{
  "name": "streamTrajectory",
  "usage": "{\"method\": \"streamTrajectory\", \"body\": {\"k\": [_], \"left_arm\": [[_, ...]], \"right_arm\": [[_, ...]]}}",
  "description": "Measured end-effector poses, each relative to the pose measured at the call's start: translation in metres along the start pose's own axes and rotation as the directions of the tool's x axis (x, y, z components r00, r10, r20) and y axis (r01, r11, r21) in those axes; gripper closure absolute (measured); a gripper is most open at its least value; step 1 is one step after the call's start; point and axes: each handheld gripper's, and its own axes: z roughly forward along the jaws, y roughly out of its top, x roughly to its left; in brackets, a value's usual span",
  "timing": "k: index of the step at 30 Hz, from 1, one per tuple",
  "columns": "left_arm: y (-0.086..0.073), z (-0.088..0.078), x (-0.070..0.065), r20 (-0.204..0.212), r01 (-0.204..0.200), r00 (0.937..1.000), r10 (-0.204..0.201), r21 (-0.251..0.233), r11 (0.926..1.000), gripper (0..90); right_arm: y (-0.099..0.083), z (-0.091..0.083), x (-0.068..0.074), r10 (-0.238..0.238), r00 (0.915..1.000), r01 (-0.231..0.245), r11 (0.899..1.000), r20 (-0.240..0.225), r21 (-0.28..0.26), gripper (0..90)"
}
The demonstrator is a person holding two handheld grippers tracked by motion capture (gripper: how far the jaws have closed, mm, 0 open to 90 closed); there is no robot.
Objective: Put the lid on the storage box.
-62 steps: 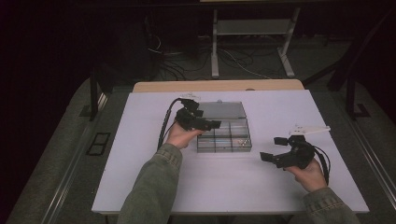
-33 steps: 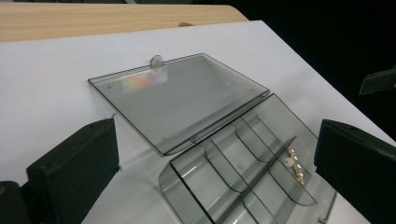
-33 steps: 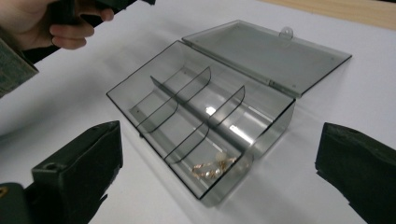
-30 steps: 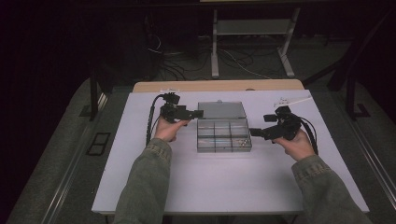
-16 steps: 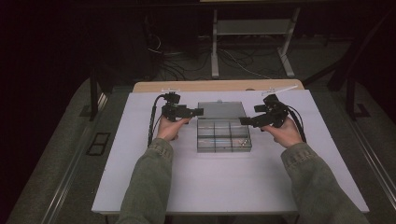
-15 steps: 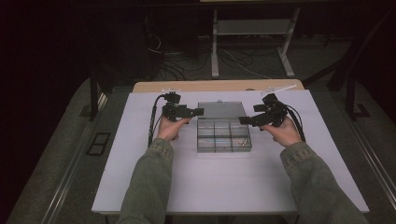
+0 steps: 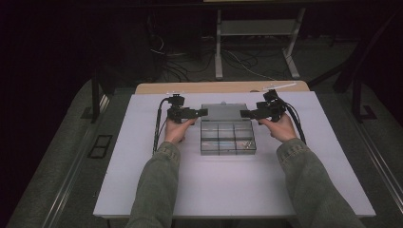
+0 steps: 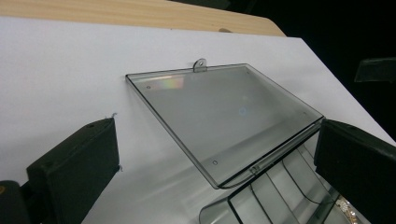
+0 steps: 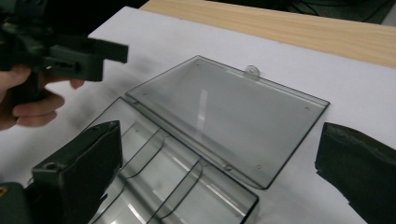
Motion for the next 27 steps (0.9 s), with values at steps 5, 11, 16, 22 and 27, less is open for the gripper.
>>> {"method": "streamTrajectory", "body": {"k": [5,11,16,22,27], "left_arm": [[-0.004,0.006,0.002,0.008,0.013,0.9999,-0.013,0.013,0.9998,0.4],[-0.01,0.013,0.004,0.009,0.037,0.9993,-0.037,0.004,0.9993,5.4],[-0.013,0.016,0.009,0.013,0.069,0.9976,-0.068,-0.012,0.9976,13.2],[-0.016,0.02,0.011,0.024,0.09,0.9956,-0.09,-0.002,0.9959,17.7],[-0.02,0.024,0.01,0.028,0.094,0.9952,-0.094,0.016,0.9955,23.9]], "right_arm": [[-0.005,0.008,-0.01,0.029,0.9994,-0.029,1.0,0.018,0.01,8.4],[-0.008,0.016,-0.017,0.052,0.9972,-0.053,0.998,0.053,0.017,22.2],[-0.015,0.021,-0.026,0.114,0.9908,-0.116,0.993,0.073,0.026,28.1],[-0.022,0.026,-0.035,0.163,0.9826,-0.166,0.985,0.089,0.035,32.3],[-0.026,0.03,-0.038,0.194,0.9787,-0.198,0.979,0.067,0.048,41.5]]}}
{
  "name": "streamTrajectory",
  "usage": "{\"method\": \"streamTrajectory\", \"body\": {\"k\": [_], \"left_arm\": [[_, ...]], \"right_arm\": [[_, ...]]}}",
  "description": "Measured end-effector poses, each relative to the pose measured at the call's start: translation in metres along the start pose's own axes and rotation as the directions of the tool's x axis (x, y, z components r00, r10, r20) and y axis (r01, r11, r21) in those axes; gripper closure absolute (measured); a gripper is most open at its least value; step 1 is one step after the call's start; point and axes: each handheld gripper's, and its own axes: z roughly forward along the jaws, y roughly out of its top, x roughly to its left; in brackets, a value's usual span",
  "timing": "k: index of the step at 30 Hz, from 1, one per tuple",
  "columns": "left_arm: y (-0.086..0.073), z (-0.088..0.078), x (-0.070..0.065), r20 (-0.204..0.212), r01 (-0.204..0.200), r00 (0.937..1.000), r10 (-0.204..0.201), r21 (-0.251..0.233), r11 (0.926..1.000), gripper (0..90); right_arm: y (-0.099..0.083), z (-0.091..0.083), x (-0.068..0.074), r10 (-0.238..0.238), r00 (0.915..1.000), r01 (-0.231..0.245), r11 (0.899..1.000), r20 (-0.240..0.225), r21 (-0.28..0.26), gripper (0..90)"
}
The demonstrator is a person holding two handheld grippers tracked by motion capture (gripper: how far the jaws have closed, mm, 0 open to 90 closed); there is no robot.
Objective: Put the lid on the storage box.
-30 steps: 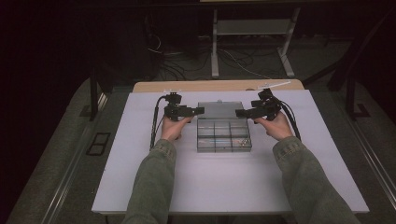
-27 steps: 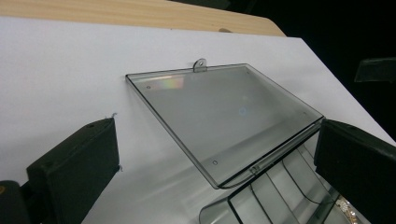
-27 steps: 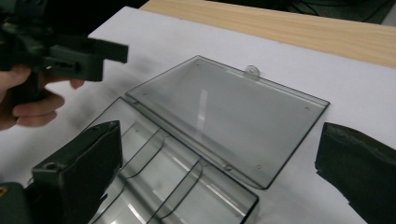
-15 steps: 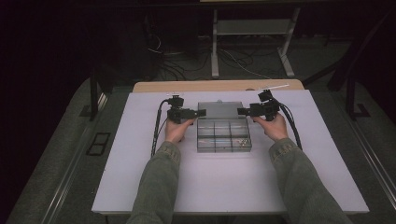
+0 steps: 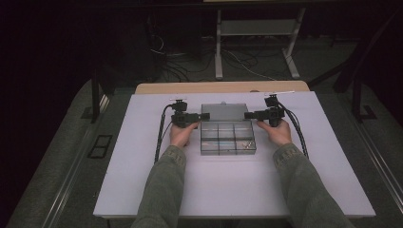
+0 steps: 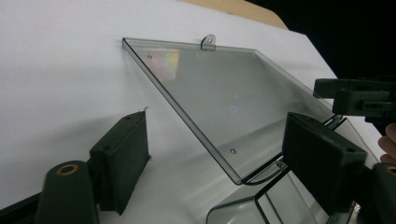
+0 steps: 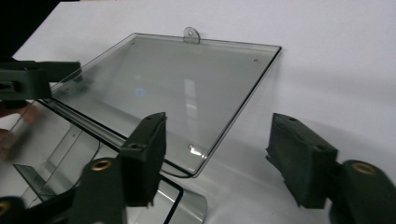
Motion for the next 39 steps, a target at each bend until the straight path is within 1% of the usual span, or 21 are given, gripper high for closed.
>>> {"method": "streamTrajectory", "body": {"k": [3,9,11,13,15,17,19,20,21,23,25,29,32,36,38,39], "left_arm": [[-0.001,0.001,0.001,0.015,0.014,0.9998,-0.014,-0.005,0.9999,29.1],[-0.002,0.001,0.002,0.046,0.036,0.9983,-0.036,-0.005,0.9993,35.2],[-0.002,0.001,0.003,0.072,0.059,0.9957,-0.059,-0.002,0.9983,38.0],[-0.003,0.002,0.005,0.088,0.079,0.993,-0.078,-0.001,0.9969,40.4],[-0.004,0.002,0.006,0.093,0.095,0.9911,-0.095,-0.001,0.9955,41.7],[-0.004,0.001,0.006,0.096,0.103,0.99,-0.103,0.003,0.9946,43.3],[-0.004,0.001,0.006,0.11,0.109,0.988,-0.108,-0.001,0.994,47.2],[-0.003,0.001,0.005,0.094,0.099,0.9907,-0.098,-0.007,0.9951,49.2],[-0.003,0.001,0.003,0.086,0.093,0.9921,-0.092,-0.009,0.9956,49.7],[-0.003,0.0,0.002,0.081,0.08,0.9936,-0.08,-0.009,0.9967,50.7],[-0.002,-0.001,0.001,0.072,0.069,0.9951,-0.068,-0.014,0.9975,53.7],[-0.001,-0.002,0.0,0.064,0.055,0.9965,-0.053,-0.023,0.9982,57.4],[0.0,-0.004,-0.002,0.059,0.047,0.9973,-0.044,-0.042,0.998,62.0],[0.002,-0.007,-0.005,0.051,0.022,0.9985,-0.019,-0.052,0.9984,66.7],[0.003,-0.009,-0.006,0.049,0.02,0.9987,-0.017,-0.063,0.9978,69.6],[0.004,-0.01,-0.006,0.049,0.007,0.9988,-0.004,-0.066,0.9978,70.9]], "right_arm": [[-0.001,0.003,0.0,0.015,0.9998,-0.015,1.0,-0.016,0.001,45.0],[-0.002,0.007,-0.002,0.044,0.9986,-0.044,0.999,-0.03,-0.003,47.8],[-0.002,0.008,-0.003,0.056,0.9975,-0.056,0.998,-0.044,-0.003,49.0],[-0.002,0.008,-0.003,0.069,0.9957,-0.07,0.998,-0.061,-0.003,51.4],[-0.002,0.008,-0.002,0.063,0.9963,-0.063,0.998,-0.058,-0.001,52.6],[-0.002,0.008,-0.001,0.057,0.9969,-0.057,0.998,-0.055,-0.001,52.9],[-0.002,0.008,-0.001,0.059,0.9968,-0.059,0.998,-0.054,-0.003,52.9],[-0.002,0.008,-0.001,0.062,0.9965,-0.062,0.998,-0.057,-0.009,52.9],[-0.002,0.008,-0.001,0.063,0.9964,-0.063,0.998,-0.057,-0.01,52.9],[-0.002,0.008,0.0,0.062,0.9965,-0.063,0.998,-0.055,-0.01,52.8],[-0.002,0.008,0.0,0.06,0.9969,-0.06,0.998,-0.052,-0.01,53.2],[-0.001,0.007,0.001,0.063,0.9965,-0.064,0.998,-0.055,-0.015,54.2],[-0.001,0.007,0.001,0.073,0.994,-0.075,0.997,-0.081,-0.017,57.4],[0.0,0.006,0.003,0.049,0.9956,-0.052,0.998,-0.079,-0.029,60.1],[0.0,0.005,0.004,0.04,0.9957,-0.043,0.998,-0.083,-0.036,61.9],[0.001,0.004,0.005,0.03,0.9963,-0.034,0.999,-0.08,-0.04,62.7]]}}
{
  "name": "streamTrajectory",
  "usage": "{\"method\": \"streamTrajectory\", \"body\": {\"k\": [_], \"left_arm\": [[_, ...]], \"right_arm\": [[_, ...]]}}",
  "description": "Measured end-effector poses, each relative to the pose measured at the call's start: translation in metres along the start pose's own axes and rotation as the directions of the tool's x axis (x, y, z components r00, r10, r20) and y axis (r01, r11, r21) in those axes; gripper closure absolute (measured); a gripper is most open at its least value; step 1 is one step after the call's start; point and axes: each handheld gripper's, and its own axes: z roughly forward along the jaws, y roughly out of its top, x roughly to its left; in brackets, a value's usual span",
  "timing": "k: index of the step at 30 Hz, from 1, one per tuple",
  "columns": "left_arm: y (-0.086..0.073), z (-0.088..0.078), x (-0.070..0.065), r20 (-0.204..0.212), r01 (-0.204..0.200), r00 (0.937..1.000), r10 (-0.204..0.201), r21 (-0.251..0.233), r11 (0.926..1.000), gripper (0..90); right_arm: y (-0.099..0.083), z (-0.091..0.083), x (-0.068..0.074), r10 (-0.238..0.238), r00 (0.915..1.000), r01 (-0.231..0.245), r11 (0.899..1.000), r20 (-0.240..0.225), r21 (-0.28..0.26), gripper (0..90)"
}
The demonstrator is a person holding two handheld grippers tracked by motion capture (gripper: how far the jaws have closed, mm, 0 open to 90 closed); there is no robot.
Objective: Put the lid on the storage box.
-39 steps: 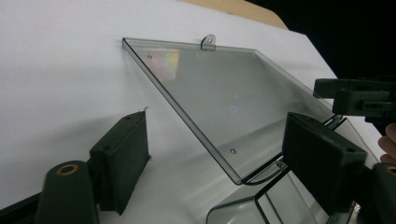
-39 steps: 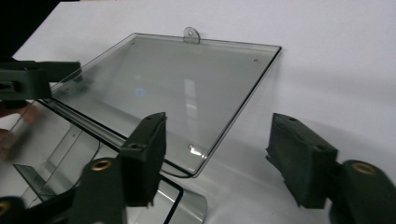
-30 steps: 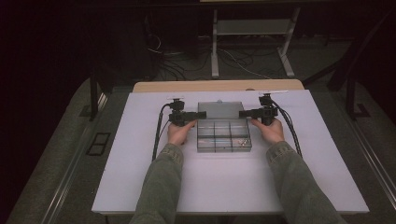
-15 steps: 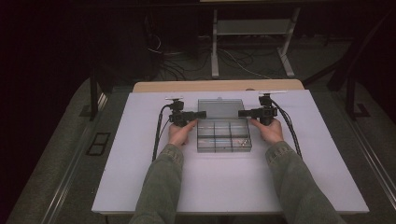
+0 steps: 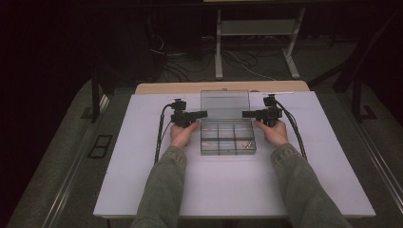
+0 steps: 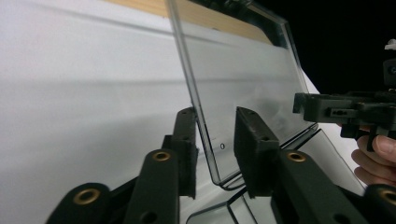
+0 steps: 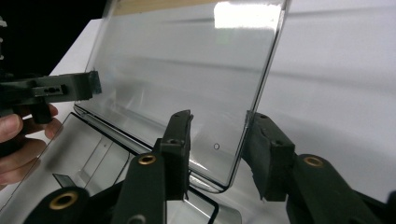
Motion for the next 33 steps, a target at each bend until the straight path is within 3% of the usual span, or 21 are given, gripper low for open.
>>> {"method": "streamTrajectory", "body": {"k": [7,22,27,33], "left_arm": [[0.001,-0.006,-0.005,-0.001,-0.036,0.9993,0.036,-0.012,0.9993,77.9],[0.003,-0.007,-0.007,-0.006,-0.068,0.9977,0.068,-0.001,0.9977,76.8],[0.004,-0.007,-0.007,0.019,-0.057,0.9982,0.057,-0.031,0.9979,66.9],[0.013,-0.01,-0.007,0.027,-0.002,0.9996,0.005,-0.099,0.9951,64.8]], "right_arm": [[0.001,-0.008,0.003,-0.028,0.9996,0.028,1.0,-0.002,-0.006,72.2],[-0.001,-0.011,0.005,-0.077,0.997,0.077,0.997,0.007,-0.02,73.1],[-0.001,-0.011,0.006,-0.082,0.9965,0.082,0.996,0.012,-0.02,73.2],[-0.001,-0.011,0.007,-0.089,0.9959,0.089,0.996,0.019,-0.018,73.0]]}}
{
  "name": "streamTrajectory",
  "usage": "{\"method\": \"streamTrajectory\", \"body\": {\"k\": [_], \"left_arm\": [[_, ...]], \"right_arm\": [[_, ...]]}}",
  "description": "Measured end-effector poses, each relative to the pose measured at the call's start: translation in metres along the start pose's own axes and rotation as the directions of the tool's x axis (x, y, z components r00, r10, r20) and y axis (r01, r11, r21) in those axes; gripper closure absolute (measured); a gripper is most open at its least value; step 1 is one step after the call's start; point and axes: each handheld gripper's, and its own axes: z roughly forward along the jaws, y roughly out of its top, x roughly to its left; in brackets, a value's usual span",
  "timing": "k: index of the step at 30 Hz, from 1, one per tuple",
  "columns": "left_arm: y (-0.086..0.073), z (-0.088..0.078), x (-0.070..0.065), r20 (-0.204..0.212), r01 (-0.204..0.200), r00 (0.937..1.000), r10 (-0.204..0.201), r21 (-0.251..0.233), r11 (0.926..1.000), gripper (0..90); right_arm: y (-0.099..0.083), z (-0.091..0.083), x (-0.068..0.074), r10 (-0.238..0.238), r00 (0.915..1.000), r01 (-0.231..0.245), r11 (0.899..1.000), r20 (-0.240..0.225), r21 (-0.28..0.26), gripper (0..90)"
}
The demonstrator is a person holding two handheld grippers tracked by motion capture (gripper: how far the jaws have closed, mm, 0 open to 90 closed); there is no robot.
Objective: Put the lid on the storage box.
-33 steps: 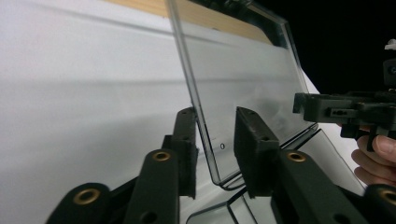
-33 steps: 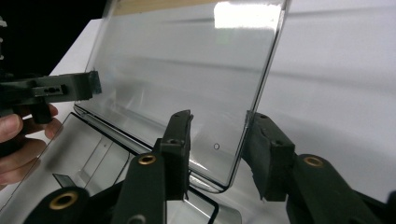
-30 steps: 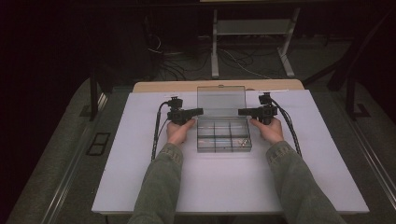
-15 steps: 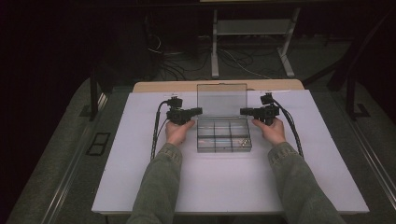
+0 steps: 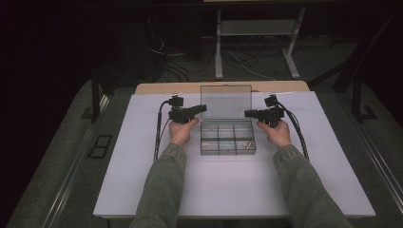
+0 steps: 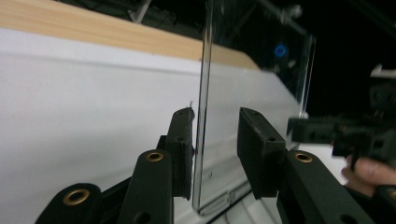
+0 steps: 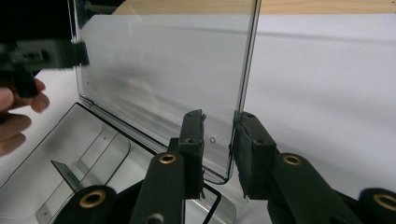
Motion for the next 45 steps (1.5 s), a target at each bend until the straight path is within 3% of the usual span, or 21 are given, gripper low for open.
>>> {"method": "streamTrajectory", "body": {"k": [6,10,17,21,26,30,35,45], "left_arm": [[0.003,0.005,-0.003,-0.008,0.003,1.0,-0.003,0.009,1.0,64.9],[0.002,0.006,-0.003,-0.032,-0.008,0.9994,0.009,0.012,0.9999,71.1],[0.002,0.004,-0.005,-0.04,-0.06,0.9973,0.061,0.011,0.9981,76.1],[0.002,0.002,-0.007,-0.036,-0.074,0.9966,0.075,0.012,0.9972,76.0],[-0.001,-0.002,-0.009,-0.024,-0.087,0.9959,0.087,-0.009,0.9961,75.3],[-0.002,-0.004,-0.011,-0.011,-0.096,0.9954,0.096,-0.019,0.9952,73.7],[-0.004,-0.008,-0.013,0.0,-0.098,0.9952,0.098,-0.023,0.995,71.5],[-0.002,-0.014,-0.023,0.0,-0.16,0.9871,0.16,0.009,0.9871,63.1]], "right_arm": [[0.0,0.0,0.001,-0.018,0.9998,0.018,1.0,0.012,0.002,72.9],[0.0,0.0,0.002,-0.017,0.9998,0.017,1.0,0.015,0.003,72.8],[0.001,-0.001,0.003,-0.044,0.9988,0.043,0.999,0.021,0.015,72.1],[0.002,-0.002,0.003,-0.031,0.9995,0.031,0.999,0.011,0.015,70.1],[0.005,-0.003,0.005,-0.03,0.9995,0.03,0.999,0.012,-0.022,65.8],[0.013,-0.008,0.007,0.011,0.9998,-0.012,0.998,-0.014,-0.069,65.2],[0.018,-0.01,0.011,-0.024,0.9997,0.023,0.997,-0.007,-0.068,64.8],[0.015,-0.018,0.018,-0.062,0.998,0.061,0.996,-0.01,-0.058,63.8]]}}
